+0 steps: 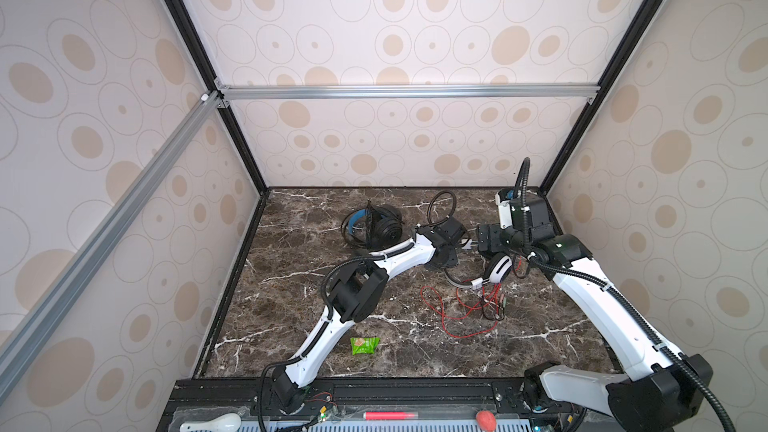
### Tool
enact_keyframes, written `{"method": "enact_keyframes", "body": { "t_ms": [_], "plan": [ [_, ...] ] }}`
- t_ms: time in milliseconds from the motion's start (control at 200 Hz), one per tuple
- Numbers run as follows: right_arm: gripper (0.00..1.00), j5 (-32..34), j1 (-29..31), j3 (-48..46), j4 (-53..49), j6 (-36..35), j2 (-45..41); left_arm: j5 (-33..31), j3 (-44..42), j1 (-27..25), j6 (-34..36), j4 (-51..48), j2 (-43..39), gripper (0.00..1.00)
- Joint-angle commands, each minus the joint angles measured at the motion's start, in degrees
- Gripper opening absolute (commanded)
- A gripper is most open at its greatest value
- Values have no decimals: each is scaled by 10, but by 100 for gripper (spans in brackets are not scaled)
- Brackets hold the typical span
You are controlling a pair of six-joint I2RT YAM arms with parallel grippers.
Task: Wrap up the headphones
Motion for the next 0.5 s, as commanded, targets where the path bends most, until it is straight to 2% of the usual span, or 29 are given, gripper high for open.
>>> {"method": "enact_keyframes", "body": {
  "t_ms": [0, 120, 285, 465, 495],
  "plan": [
    [100, 4, 4, -5, -2, 0, -16, -33, 21, -15, 5, -52, 15, 44],
    [100, 5, 3, -5, -4, 2, -17, -42, 21, -17, 11, -61, 26, 41],
    [100, 3, 4, -7, -9, 5, -19, -61, 25, -19, 14, -70, 37, 28],
    [100, 3, 5, -16, -14, 6, -27, -86, 24, -17, 36, -65, 24, 0],
    [100, 3, 5, -19, -15, 6, -30, -92, 24, -17, 41, -62, 18, 0]
  ]
}}
